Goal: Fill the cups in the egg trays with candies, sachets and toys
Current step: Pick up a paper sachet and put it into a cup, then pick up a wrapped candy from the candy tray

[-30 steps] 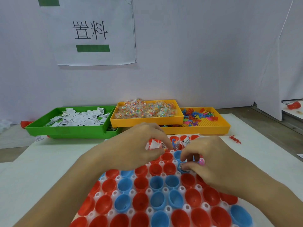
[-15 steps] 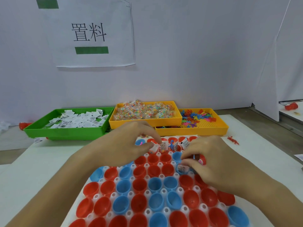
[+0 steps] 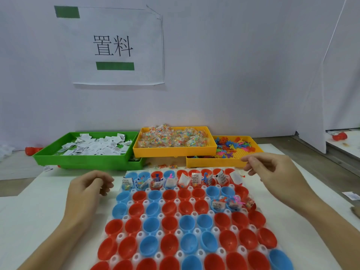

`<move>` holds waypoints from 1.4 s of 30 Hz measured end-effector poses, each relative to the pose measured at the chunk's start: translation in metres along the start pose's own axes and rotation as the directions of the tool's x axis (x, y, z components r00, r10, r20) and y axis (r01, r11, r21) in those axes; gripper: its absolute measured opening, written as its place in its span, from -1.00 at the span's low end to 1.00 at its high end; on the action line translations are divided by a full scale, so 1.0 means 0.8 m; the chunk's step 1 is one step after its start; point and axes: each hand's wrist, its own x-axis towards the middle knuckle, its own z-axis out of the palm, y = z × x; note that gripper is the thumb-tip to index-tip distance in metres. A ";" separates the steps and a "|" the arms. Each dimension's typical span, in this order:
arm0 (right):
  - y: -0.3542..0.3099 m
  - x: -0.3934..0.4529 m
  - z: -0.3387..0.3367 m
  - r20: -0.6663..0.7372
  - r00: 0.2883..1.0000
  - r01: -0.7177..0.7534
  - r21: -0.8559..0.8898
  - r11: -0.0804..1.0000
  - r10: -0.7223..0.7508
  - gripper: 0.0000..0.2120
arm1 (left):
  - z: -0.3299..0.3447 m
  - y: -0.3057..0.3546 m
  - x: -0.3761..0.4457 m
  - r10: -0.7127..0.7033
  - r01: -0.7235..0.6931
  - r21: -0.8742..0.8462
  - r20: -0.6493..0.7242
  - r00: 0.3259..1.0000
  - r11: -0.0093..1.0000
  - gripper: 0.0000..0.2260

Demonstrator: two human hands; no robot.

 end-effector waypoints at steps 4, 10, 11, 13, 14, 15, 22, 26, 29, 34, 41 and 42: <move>0.026 0.027 -0.007 -0.074 0.985 -0.161 -0.032 0.986 0.159 -0.79 | 0.006 -0.013 0.004 -0.011 0.012 -0.067 0.009 1.000 0.998 -0.69; 0.043 0.109 -0.014 -0.057 0.969 -0.239 -0.480 0.844 0.242 -0.84 | 0.004 -0.026 0.013 0.017 -0.017 -0.007 0.018 1.000 1.000 -0.64; 0.045 0.125 -0.012 -0.016 0.964 -0.229 -0.566 0.792 0.267 -0.84 | 0.003 -0.026 0.014 0.028 -0.028 -0.001 0.024 0.999 1.000 -0.63; 0.050 0.150 -0.005 0.052 0.947 -0.192 -0.700 0.688 0.317 -0.82 | 0.003 -0.028 0.014 0.052 -0.053 0.026 0.042 0.998 0.998 -0.62; 0.054 0.159 -0.002 0.066 0.941 -0.171 -0.754 0.634 0.332 -0.80 | 0.003 -0.028 0.014 0.063 -0.065 0.042 0.049 0.997 0.997 -0.62; 0.058 0.166 0.001 0.070 0.938 -0.150 -0.802 0.578 0.340 -0.78 | 0.003 -0.029 0.014 0.069 -0.072 0.051 0.052 0.996 0.996 -0.62; 0.082 0.182 0.020 0.045 0.933 -0.109 -0.911 0.399 0.358 -0.79 | 0.003 -0.028 0.015 0.088 -0.092 0.069 0.062 0.994 0.993 -0.61; 0.085 0.180 0.020 0.022 0.959 -0.116 -0.880 0.460 0.283 -0.74 | 0.003 -0.025 0.013 0.087 -0.091 0.073 0.061 0.994 0.993 -0.62; 0.089 0.175 0.015 -0.001 0.975 -0.128 -0.825 0.551 0.224 -0.79 | 0.003 -0.024 0.012 0.092 -0.097 0.086 0.060 0.994 0.992 -0.65; 0.083 0.164 0.015 -0.031 0.992 -0.111 -0.661 0.742 0.122 -0.83 | 0.003 -0.023 0.012 0.084 -0.090 0.102 0.061 0.995 0.991 -0.68; 0.021 0.117 0.024 -0.030 0.994 -0.108 0.042 0.993 0.109 -0.87 | 0.003 -0.019 0.010 0.069 -0.076 0.111 0.066 0.995 0.991 -0.68; 0.011 0.107 0.026 0.004 0.994 -0.110 0.114 0.987 0.111 -0.88 | 0.003 -0.018 0.009 0.069 -0.076 0.110 0.069 0.995 0.991 -0.68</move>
